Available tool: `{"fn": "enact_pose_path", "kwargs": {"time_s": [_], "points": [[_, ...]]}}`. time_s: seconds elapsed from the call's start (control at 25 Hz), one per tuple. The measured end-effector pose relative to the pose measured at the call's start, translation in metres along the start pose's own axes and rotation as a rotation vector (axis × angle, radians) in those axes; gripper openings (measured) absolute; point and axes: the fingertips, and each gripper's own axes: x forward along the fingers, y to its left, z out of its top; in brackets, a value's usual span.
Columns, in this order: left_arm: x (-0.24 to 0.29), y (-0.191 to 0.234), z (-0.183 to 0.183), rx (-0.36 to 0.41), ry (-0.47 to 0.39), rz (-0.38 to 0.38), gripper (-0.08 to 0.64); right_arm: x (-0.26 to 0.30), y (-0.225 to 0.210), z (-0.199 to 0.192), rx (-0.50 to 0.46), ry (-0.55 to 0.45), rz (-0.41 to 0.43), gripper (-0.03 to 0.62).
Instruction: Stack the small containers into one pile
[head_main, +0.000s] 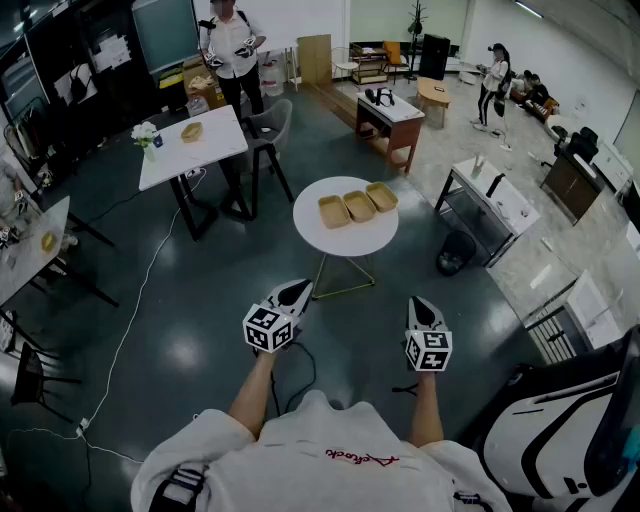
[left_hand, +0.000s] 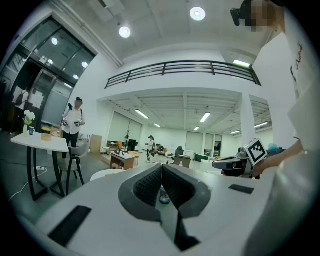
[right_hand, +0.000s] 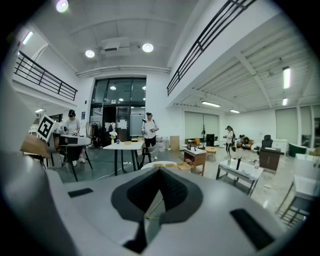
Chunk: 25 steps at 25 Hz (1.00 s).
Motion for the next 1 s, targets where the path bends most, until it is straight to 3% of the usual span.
{"fn": "enact_pose_path", "kwargs": {"time_s": [0.56,1.0], "points": [[0.006,-0.021,-0.004,-0.016,0.000,0.015,0.011,-0.012,-0.013,-0.010,0.005,0.006,0.035,0.020],[0.042,-0.057,-0.011,-0.017,0.010,0.012,0.011,-0.025,-0.053,-0.031,0.008,0.030,0.038,0.020]]}}
